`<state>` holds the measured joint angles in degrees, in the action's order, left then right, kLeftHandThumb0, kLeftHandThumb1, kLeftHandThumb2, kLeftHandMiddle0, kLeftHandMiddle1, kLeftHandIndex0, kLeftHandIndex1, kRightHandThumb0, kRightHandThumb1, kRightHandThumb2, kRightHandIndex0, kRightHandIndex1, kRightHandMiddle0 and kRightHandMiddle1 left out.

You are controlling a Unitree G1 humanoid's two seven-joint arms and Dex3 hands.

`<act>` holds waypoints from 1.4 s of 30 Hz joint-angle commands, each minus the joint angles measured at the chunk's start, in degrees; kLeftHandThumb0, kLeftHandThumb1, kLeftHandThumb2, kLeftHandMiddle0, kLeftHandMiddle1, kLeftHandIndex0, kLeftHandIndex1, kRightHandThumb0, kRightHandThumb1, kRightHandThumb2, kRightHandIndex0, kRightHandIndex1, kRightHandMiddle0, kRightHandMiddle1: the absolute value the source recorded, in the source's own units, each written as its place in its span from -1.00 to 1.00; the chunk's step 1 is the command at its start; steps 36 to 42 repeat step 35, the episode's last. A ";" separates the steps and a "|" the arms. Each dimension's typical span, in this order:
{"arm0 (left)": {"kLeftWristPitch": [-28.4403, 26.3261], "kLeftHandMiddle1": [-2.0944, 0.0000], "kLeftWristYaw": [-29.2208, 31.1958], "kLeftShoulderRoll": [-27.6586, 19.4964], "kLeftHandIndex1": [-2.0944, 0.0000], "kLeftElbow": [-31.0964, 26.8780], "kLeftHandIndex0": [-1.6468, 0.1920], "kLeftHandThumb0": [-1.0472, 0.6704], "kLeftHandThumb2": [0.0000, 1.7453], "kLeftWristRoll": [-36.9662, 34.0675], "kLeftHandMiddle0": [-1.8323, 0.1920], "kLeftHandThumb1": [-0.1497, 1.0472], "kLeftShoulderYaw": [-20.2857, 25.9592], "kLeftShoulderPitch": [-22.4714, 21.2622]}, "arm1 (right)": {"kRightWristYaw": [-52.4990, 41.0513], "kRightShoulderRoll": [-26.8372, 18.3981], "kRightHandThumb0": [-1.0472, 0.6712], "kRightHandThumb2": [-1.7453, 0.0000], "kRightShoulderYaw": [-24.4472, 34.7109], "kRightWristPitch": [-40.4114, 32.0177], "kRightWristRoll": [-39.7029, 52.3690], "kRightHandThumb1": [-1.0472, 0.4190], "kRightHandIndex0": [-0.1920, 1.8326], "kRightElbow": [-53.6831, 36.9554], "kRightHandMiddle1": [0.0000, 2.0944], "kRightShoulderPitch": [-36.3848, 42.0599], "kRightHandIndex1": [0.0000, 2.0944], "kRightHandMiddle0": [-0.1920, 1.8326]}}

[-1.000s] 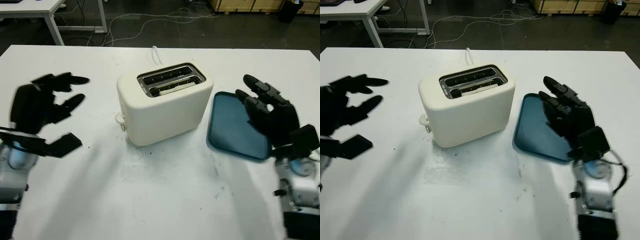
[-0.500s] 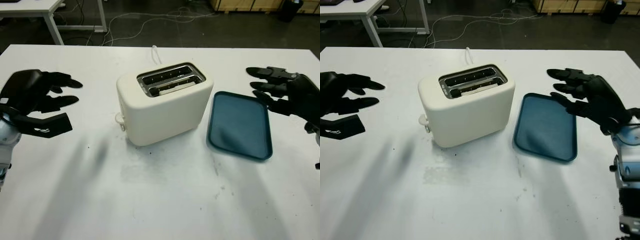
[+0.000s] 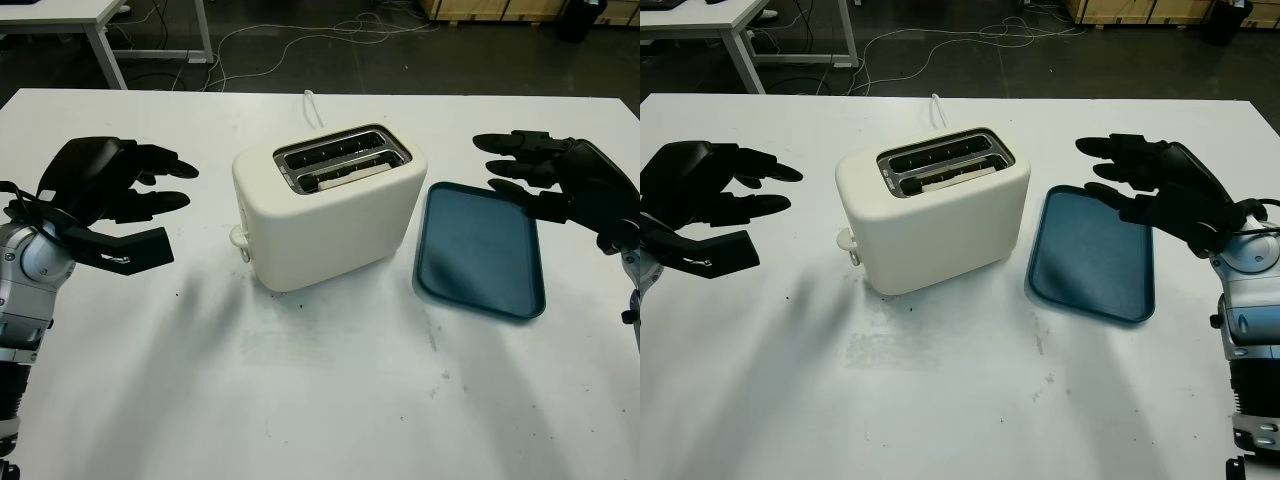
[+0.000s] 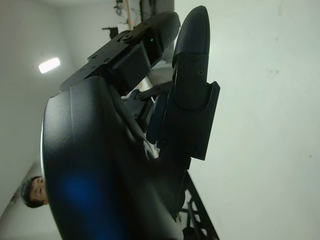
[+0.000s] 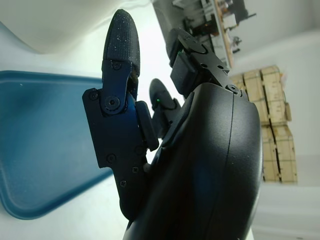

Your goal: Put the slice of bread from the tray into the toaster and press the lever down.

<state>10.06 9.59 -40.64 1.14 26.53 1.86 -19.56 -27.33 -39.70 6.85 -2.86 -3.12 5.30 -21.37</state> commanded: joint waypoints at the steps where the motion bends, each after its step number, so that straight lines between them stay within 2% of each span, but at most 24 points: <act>1: 0.80 -0.07 -1.91 0.94 0.88 -0.74 -0.27 -0.50 -0.73 -0.45 0.21 0.79 1.12 0.67 | 0.44 1.00 -0.71 0.45 0.54 0.06 0.99 -0.83 -0.33 -1.47 -1.00 1.25 -1.00 -0.36; 7: -0.40 -0.11 -4.31 2.43 0.88 -3.45 -0.22 -0.52 -0.61 -0.32 0.24 0.79 3.15 2.65 | 2.52 2.69 -0.68 0.46 2.89 -1.58 1.75 -0.83 -0.32 -5.42 -0.99 3.29 -0.99 -0.35; 12: -2.92 -0.07 -5.71 4.98 0.89 -8.57 -0.19 -0.48 -0.63 -1.34 0.25 0.79 5.99 6.07 | 4.13 4.34 -0.63 0.48 4.58 -0.09 3.23 -0.83 -0.31 -6.75 -0.99 4.51 -0.99 -0.34; 14: -3.49 -0.04 -5.75 5.31 0.89 -9.99 -0.20 -0.48 -0.63 -0.93 0.23 0.79 6.59 7.37 | 4.03 4.57 -0.62 0.48 4.70 -0.61 3.60 -0.83 -0.31 -7.04 -0.99 4.74 -0.99 -0.34; 17: -4.37 0.14 -5.08 4.75 0.91 -11.00 -0.21 -0.50 -0.64 0.02 0.17 0.79 7.04 8.58 | 4.21 4.50 -0.64 0.49 4.51 -1.55 3.31 -0.83 -0.30 -7.53 -0.99 4.84 -0.99 -0.33; 20: -4.75 0.30 -4.13 3.83 0.94 -11.19 -0.21 -0.52 -0.67 0.54 0.11 0.79 7.15 8.58 | 4.23 4.50 -0.64 0.49 4.34 -1.73 3.16 -0.83 -0.30 -7.64 -0.99 4.69 -0.99 -0.33; 26: -4.69 0.43 -4.05 3.68 0.97 -10.83 -0.20 -0.56 -0.67 1.34 0.09 0.79 6.51 8.12 | 4.26 4.63 -0.63 0.50 4.38 -1.57 3.22 -0.83 -0.30 -7.29 -1.00 4.62 -1.00 -0.33; 42: -3.93 0.50 -4.51 3.89 0.98 -10.40 -0.18 -0.55 -0.69 1.68 0.09 0.79 6.27 7.71 | 4.18 4.53 -0.65 0.50 4.41 -1.75 3.19 -0.83 -0.29 -7.26 -1.00 4.71 -1.00 -0.33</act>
